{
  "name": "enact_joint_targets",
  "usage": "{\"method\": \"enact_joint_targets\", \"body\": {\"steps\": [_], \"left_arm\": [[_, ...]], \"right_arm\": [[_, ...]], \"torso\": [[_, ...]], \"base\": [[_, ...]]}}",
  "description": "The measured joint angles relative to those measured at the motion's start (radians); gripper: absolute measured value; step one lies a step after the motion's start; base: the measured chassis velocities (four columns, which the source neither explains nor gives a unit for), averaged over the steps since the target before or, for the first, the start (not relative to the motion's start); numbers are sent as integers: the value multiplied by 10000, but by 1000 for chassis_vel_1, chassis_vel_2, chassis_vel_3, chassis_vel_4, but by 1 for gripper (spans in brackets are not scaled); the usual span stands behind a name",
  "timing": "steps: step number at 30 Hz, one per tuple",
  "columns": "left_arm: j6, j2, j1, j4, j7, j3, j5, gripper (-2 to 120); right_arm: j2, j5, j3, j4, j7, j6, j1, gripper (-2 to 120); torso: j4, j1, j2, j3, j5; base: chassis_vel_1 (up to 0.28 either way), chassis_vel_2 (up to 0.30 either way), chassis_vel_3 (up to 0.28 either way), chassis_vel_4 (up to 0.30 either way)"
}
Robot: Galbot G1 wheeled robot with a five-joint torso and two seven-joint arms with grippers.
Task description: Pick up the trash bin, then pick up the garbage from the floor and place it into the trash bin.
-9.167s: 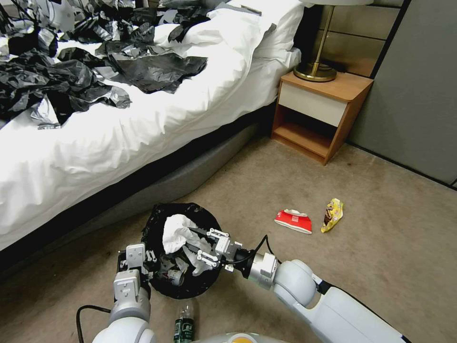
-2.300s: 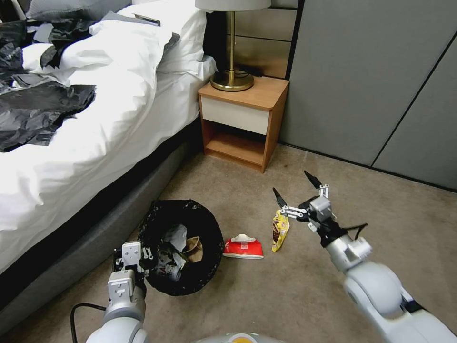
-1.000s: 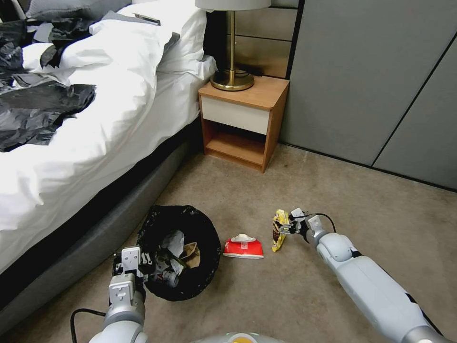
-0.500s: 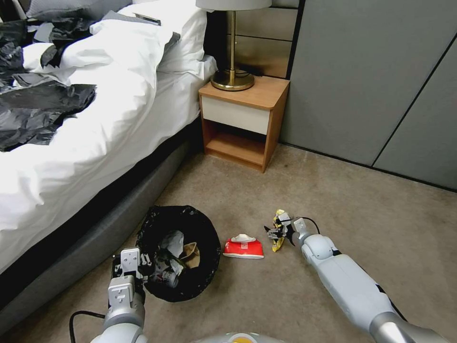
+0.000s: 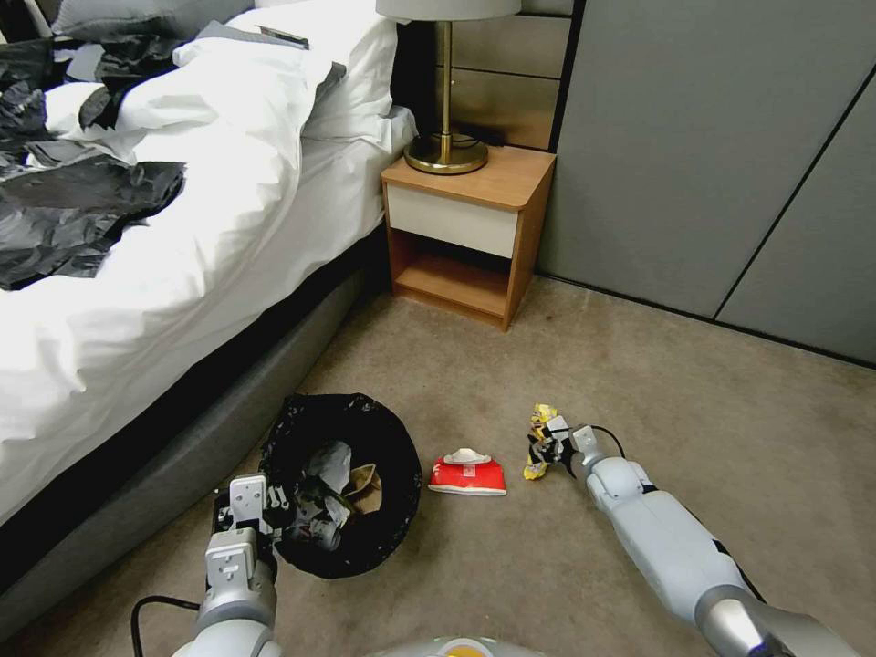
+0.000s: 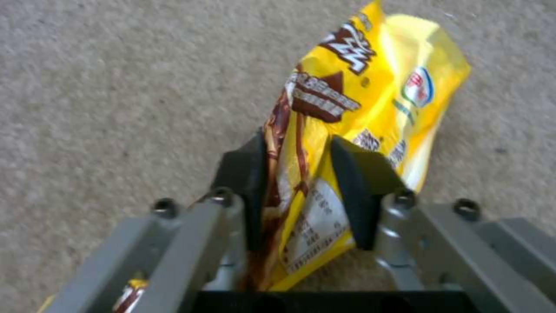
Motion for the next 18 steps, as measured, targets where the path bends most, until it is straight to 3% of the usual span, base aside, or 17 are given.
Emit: {"method": "enact_joint_targets", "body": {"steps": [6, 18], "left_arm": [[0, 4, 12, 1, -1, -3, -6, 1], [5, -1, -23, -29, -2, 54, -14, 1]], "right_arm": [[-9, 2, 29, -17, 49, 82, -27, 0], [-271, 459, -44, 831, 369, 79, -201, 0]], "torso": [[-2, 0, 0, 1, -3], [-2, 0, 0, 1, 0]], "base": [[0, 0, 0, 0], [0, 0, 0, 0]]}}
